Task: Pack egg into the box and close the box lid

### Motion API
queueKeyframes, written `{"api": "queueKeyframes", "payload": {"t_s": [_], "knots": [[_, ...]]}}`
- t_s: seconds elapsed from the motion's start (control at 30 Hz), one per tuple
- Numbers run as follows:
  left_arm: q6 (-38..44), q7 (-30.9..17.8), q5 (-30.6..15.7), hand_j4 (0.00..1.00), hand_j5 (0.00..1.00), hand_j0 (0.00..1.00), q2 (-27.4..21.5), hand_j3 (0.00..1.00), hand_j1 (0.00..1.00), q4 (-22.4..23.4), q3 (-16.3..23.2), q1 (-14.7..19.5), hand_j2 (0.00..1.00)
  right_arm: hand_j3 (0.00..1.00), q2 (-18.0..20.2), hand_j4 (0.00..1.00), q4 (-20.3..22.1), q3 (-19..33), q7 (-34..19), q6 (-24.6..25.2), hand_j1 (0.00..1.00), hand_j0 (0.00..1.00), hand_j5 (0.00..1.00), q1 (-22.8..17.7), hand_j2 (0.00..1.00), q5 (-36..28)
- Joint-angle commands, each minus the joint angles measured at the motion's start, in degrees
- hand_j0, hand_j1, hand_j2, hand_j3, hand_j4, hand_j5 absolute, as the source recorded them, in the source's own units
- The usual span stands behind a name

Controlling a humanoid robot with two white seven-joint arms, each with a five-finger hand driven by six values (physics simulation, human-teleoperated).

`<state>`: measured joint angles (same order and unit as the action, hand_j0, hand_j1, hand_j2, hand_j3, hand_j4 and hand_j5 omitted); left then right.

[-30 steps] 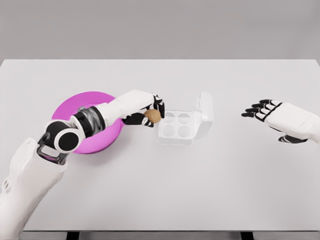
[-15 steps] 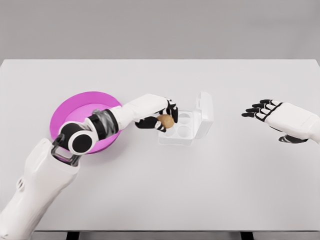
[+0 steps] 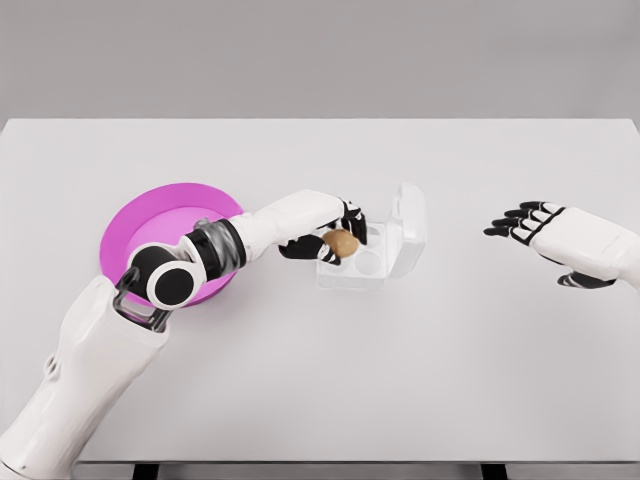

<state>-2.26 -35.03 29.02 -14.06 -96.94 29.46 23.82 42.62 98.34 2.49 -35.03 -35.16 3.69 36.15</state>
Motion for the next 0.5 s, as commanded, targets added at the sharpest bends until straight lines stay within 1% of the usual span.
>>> {"api": "queueKeyframes", "payload": {"t_s": [0.0,0.1,0.37,0.47], "knots": [[-0.03,0.03,-0.19,0.64,0.64,0.64,0.00,0.64,0.64,-0.01,-0.02,0.00,0.64,1.00,0.10,1.00,-0.08,-0.03,0.03,0.16,1.00,1.00,1.00,0.00,1.00,-0.29],[-0.03,0.03,-0.19,0.69,0.69,0.69,0.00,0.69,0.69,-0.01,-0.02,0.00,0.69,1.00,0.10,1.00,-0.08,-0.03,0.03,0.16,1.00,1.00,1.00,-0.09,1.00,-0.29],[-0.03,0.03,-0.28,0.74,0.74,0.74,-0.17,0.74,0.74,-0.27,-0.02,-0.09,0.74,1.00,0.10,1.00,-0.08,-0.29,0.03,0.16,1.00,1.00,1.00,-0.09,1.00,-0.29],[-0.03,0.03,-0.36,0.79,0.79,0.79,-0.61,0.79,0.79,-0.53,-0.10,0.00,0.79,1.00,0.01,1.00,-0.08,-0.29,0.03,0.16,1.00,1.00,1.00,-0.09,1.00,-0.29]]}}
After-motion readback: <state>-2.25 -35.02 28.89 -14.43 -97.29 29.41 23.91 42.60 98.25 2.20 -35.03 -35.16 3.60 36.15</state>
